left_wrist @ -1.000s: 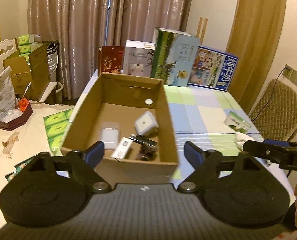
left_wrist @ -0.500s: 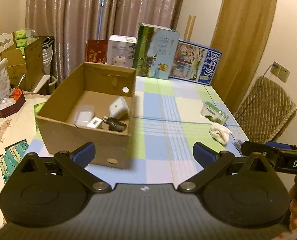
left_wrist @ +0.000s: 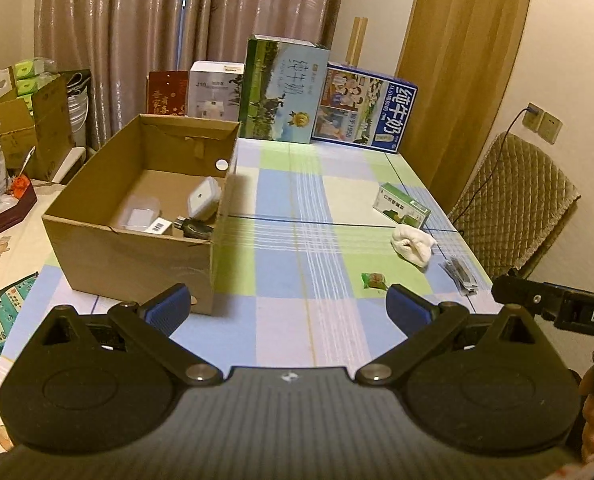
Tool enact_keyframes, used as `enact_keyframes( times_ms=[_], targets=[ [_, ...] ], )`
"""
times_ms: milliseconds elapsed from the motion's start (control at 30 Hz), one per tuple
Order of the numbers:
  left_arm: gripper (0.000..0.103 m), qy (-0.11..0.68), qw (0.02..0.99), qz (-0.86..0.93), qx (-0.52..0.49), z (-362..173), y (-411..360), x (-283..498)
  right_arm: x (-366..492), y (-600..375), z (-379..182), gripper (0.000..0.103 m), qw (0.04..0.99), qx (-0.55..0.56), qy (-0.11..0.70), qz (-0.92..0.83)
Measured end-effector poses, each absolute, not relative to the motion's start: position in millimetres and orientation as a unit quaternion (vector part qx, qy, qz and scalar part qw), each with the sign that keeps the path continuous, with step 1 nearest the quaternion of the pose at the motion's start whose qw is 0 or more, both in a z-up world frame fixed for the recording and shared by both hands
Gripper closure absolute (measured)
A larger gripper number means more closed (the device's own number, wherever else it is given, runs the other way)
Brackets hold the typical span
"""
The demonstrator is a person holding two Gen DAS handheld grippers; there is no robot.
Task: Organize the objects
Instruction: 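Withdraw both open tools from the box back over the table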
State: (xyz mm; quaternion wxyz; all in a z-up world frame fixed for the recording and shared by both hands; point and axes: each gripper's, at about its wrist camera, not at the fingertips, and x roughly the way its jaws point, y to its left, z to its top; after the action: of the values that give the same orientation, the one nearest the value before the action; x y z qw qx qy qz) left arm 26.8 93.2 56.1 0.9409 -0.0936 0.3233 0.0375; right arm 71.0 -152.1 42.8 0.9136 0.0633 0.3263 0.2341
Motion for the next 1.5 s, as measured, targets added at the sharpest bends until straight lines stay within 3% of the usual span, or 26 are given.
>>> enact_keyframes(
  times_ms=[1500],
  targets=[
    [0.001, 0.344, 0.935, -0.001, -0.088, 37, 57, 43, 77, -202, 30, 0.002, 0.921, 0.078, 0.336, 0.178]
  ],
)
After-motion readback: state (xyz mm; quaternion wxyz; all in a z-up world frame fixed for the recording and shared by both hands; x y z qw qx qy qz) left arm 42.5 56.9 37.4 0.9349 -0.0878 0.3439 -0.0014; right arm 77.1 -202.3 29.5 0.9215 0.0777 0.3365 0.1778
